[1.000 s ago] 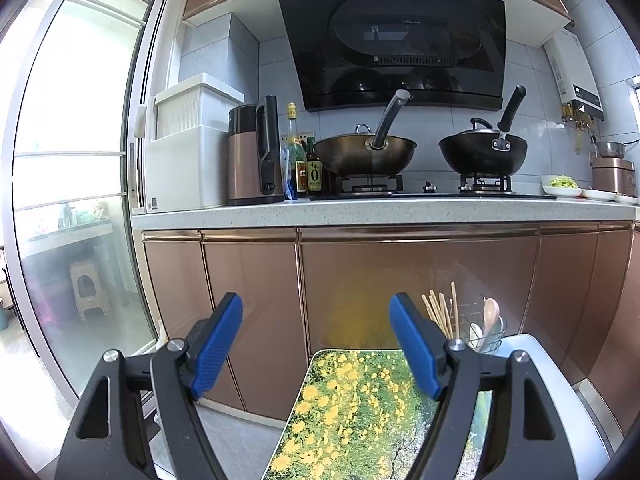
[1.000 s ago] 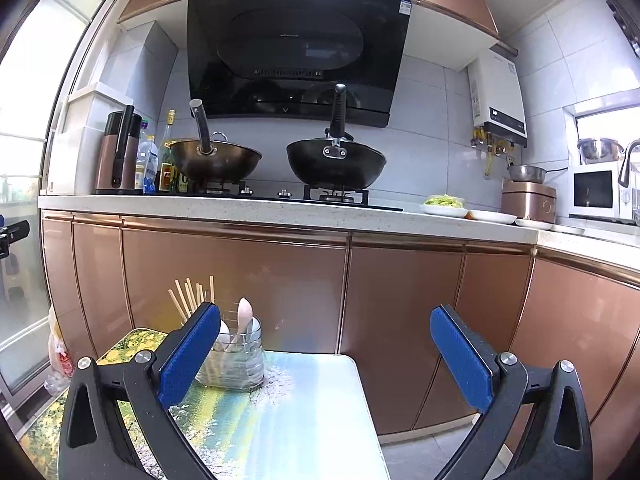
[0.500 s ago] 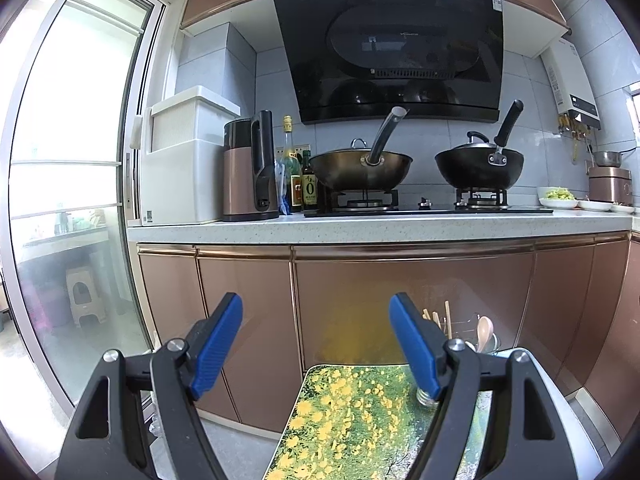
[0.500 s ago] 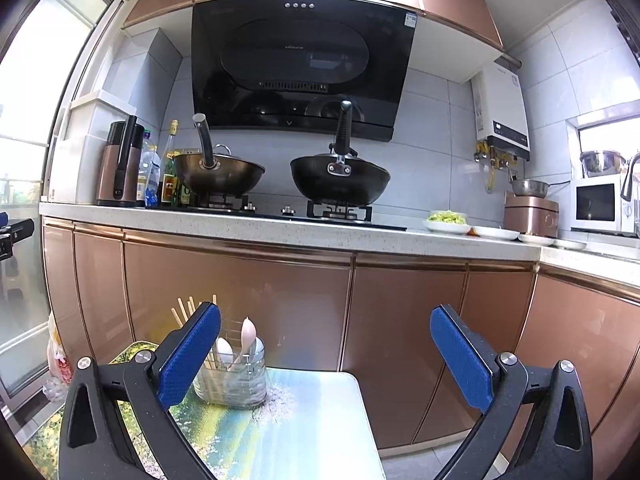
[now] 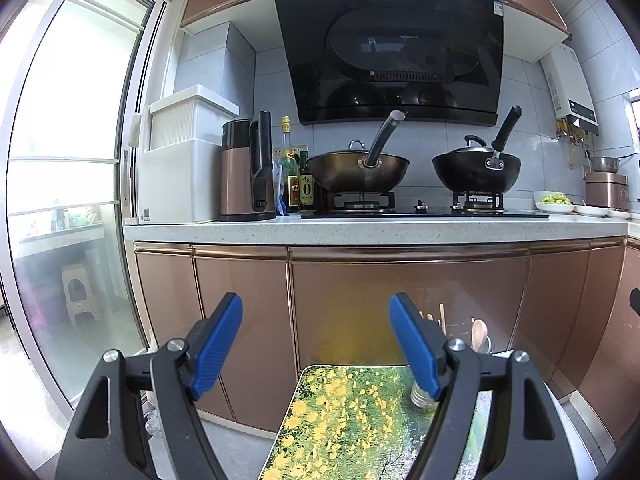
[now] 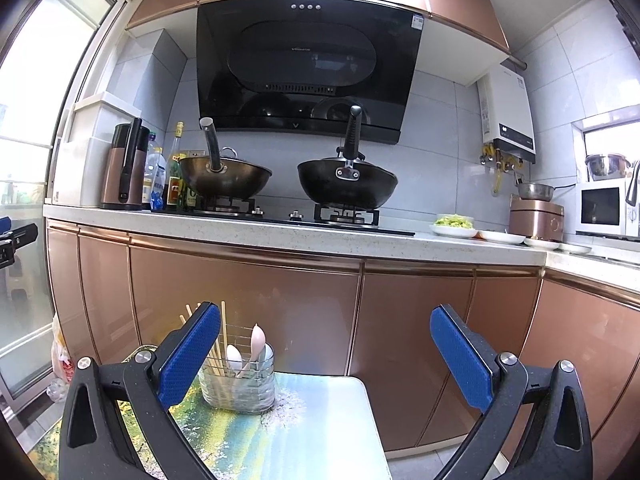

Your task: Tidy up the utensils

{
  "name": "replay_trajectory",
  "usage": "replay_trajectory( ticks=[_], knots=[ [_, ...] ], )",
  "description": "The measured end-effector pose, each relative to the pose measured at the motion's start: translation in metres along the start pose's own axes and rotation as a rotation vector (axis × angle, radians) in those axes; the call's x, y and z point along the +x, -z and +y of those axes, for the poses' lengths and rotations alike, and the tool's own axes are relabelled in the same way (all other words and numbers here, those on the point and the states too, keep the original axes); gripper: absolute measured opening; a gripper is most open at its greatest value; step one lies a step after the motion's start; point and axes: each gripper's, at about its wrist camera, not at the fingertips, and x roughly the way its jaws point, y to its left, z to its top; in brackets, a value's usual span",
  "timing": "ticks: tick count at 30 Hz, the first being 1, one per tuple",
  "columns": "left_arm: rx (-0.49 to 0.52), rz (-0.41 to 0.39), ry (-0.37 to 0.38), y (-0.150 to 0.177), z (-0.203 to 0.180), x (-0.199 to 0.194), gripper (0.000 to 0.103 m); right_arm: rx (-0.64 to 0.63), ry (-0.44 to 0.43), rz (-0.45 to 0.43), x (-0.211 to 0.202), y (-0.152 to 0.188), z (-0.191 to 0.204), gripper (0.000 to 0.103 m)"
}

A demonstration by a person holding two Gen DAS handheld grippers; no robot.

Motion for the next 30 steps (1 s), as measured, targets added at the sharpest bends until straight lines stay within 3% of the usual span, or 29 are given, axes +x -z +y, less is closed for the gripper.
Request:
replay_trajectory(
  ticks=[30],
  knots=[
    [0.006,-0.003,0.031,-0.0046,-0.0069,-0.0031,0.075,-0.016,0.019,0.025,0.0019,-0.0079,0.0007,0.103]
  ],
)
